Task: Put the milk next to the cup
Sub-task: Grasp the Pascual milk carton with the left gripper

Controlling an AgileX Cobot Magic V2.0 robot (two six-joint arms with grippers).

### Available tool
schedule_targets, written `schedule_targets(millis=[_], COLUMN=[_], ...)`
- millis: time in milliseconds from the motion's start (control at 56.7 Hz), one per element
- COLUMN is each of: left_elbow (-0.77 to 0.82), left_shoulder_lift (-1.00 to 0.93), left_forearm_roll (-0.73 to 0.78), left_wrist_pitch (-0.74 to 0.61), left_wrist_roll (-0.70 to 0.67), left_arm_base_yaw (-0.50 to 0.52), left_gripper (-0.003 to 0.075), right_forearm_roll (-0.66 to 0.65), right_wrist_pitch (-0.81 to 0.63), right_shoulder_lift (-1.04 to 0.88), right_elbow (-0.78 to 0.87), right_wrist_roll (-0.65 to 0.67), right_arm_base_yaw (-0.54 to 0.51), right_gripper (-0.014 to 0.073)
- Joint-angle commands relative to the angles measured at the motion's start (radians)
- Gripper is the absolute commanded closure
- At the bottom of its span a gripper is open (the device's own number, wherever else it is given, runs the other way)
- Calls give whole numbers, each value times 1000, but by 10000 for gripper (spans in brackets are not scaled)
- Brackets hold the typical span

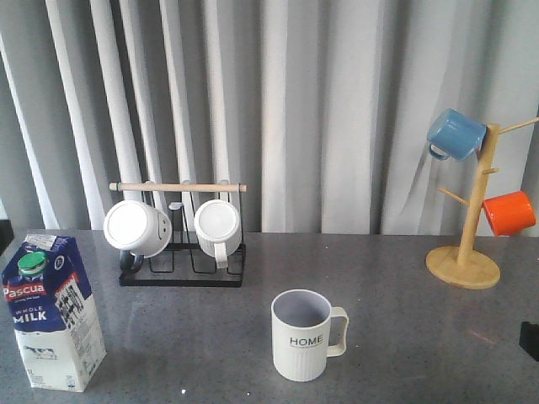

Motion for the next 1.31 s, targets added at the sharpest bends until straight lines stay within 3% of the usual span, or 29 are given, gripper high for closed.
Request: schedule_targets(millis=[0, 229, 794, 935, 1147, 1288], left_elbow=[-54, -136, -138, -138, -138, -136], left_shoulder_lift=[32, 189, 429, 463, 465, 463], left_forearm_roll=[-6, -5, -5, -6, -6, -6], left_wrist_pitch=[-188, -190, -219, -232, -268, -277], left_wrist_roll=[-60, -79, -76, -79, -78, -76], left_arm_base_yaw=[10, 12, 28, 54, 55, 55], left_gripper=[-16, -6, 21, 157, 436, 580], right_forearm_roll=[-11, -11, -11, -11, -11, -11], right_wrist_pitch=[-68, -68, -68, -68, -68, -68], right_shoulder_lift=[-7, -7, -7, -7, -7, -7], right_elbow=[-29, -29, -29, -29, -29, -29], right_wrist_roll=[-2, -2, -2, -2, -2, -2], right_arm_base_yaw=[-6, -6, -6, -6, -6, -6], right_gripper=[602, 602, 602, 602, 602, 602])
